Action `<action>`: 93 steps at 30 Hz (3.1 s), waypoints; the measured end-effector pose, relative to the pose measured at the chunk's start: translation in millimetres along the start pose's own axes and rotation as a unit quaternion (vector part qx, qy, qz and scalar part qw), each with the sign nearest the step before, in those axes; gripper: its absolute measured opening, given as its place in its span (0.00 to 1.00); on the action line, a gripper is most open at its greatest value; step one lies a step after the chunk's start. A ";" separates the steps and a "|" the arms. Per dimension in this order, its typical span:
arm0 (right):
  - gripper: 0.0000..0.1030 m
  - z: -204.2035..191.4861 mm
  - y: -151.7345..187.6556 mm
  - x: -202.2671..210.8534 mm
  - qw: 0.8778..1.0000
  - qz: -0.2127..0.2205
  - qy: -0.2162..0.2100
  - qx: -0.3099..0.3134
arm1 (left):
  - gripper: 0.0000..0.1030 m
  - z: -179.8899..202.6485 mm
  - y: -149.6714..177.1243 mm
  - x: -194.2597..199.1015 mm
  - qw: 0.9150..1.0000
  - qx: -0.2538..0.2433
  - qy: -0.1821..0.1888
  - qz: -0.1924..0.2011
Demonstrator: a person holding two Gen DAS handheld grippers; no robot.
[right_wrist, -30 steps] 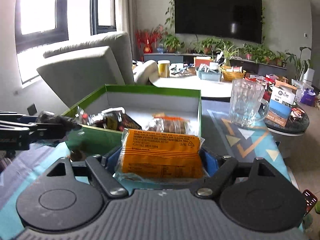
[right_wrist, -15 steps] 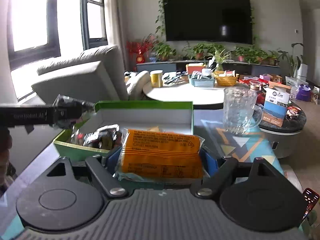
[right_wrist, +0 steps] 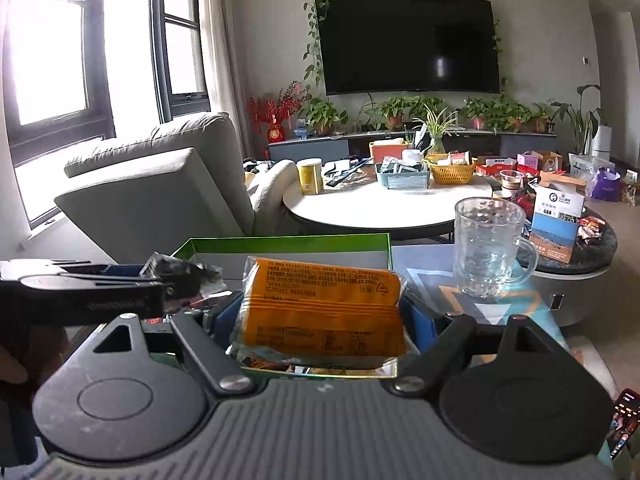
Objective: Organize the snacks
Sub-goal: 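Carry both packets over the green box and open both tools, then move both tools back toward the remaining snacks on the cloth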
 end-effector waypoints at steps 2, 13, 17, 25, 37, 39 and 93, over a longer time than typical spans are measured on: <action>0.82 -1.3 -1.2 -3.6 1.000 -0.001 -0.001 0.001 | 0.49 -2.2 1.7 -4.4 1.000 0.004 -0.001 -0.004; 0.82 -1.2 -5.5 -15.5 1.000 -0.003 0.000 -0.008 | 0.58 -8.8 16.8 -20.4 0.999 0.017 -0.014 -0.043; 0.82 -1.5 -3.8 -17.9 1.000 -0.008 -0.001 -0.008 | 0.60 -11.8 17.5 -14.7 0.999 0.024 -0.012 -0.039; 0.82 -5.3 -4.1 -18.5 1.000 -0.010 -0.005 -0.008 | 0.63 -11.6 14.4 3.2 1.000 0.016 -0.014 -0.012; 0.82 -0.5 -10.1 -23.1 0.999 -0.018 -0.004 -0.031 | 0.68 -36.8 22.7 48.6 0.998 0.036 -0.046 -0.002; 0.82 0.1 -11.7 -21.2 0.999 -0.009 -0.006 -0.034 | 0.69 -36.2 27.9 54.5 0.999 0.032 -0.043 0.000; 0.98 70.8 38.4 12.9 0.995 -0.049 0.088 -0.024 | 0.33 -9.0 80.5 52.5 0.997 0.001 -0.012 -0.082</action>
Point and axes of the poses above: each gripper's, at about its wrist camera, not at the fingertips, and x roughly against the way its jaws point, z to its right, y to its underside, the point moved 2 cm from there along -x, roughly the way its jaws point, and after that the axes turned 11 degrees about z, right-handed, at the moved point
